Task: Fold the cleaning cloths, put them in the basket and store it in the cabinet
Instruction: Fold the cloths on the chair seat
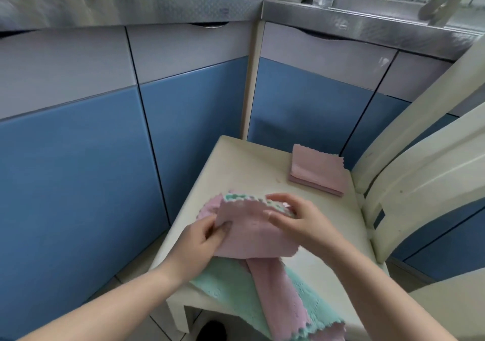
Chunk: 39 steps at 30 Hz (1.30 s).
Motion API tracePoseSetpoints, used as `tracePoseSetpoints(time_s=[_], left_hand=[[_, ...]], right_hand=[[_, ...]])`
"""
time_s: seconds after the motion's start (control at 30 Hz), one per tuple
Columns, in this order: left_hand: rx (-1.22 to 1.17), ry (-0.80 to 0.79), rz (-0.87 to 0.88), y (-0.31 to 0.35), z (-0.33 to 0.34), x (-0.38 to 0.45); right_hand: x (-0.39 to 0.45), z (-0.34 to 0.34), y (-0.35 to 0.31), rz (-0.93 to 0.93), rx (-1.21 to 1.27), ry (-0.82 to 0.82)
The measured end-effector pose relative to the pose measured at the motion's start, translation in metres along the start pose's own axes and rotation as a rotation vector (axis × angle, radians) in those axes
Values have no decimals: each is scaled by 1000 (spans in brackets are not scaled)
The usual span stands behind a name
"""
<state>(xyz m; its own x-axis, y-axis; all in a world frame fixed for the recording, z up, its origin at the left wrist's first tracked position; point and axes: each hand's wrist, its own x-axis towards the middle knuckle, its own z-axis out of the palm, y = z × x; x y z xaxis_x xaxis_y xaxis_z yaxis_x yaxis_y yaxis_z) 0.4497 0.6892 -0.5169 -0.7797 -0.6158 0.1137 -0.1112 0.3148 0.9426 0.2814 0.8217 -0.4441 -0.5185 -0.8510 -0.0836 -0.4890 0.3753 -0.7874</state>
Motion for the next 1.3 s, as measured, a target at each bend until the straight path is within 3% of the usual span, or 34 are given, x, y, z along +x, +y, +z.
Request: tracePoseSetpoints(time_s=[0.07,0.13,0.43,0.6,0.67,0.73,0.8,0.87,0.93,1.2,1.3], left_hand=[[-19,55,-103,2,3,13],[3,86,-158,5,7,25],[40,111,-269,5,13,67],[307,51,-248,-1,13,77],[663,108,-141,6,12,74],[898,185,116,14,15,72],[990,48,210,20,23,73],[1007,-157,99,18,34,73],[996,-251,-11,12,37,73],[1058,-255,-23,-8,34,70],[1016,-185,0,-6,27,67]], right_hand=[[4,-1,19,158,346,52],[8,7,34,199,382,79],[41,32,52,108,-74,145],[44,31,49,147,-287,76],[41,30,44,143,-446,133],[40,33,37,76,-643,269],[45,43,29,-56,-661,317],[52,59,25,-121,-640,202],[54,75,31,-87,-660,79],[35,70,51,131,-668,13],[31,69,55,160,-644,26]])
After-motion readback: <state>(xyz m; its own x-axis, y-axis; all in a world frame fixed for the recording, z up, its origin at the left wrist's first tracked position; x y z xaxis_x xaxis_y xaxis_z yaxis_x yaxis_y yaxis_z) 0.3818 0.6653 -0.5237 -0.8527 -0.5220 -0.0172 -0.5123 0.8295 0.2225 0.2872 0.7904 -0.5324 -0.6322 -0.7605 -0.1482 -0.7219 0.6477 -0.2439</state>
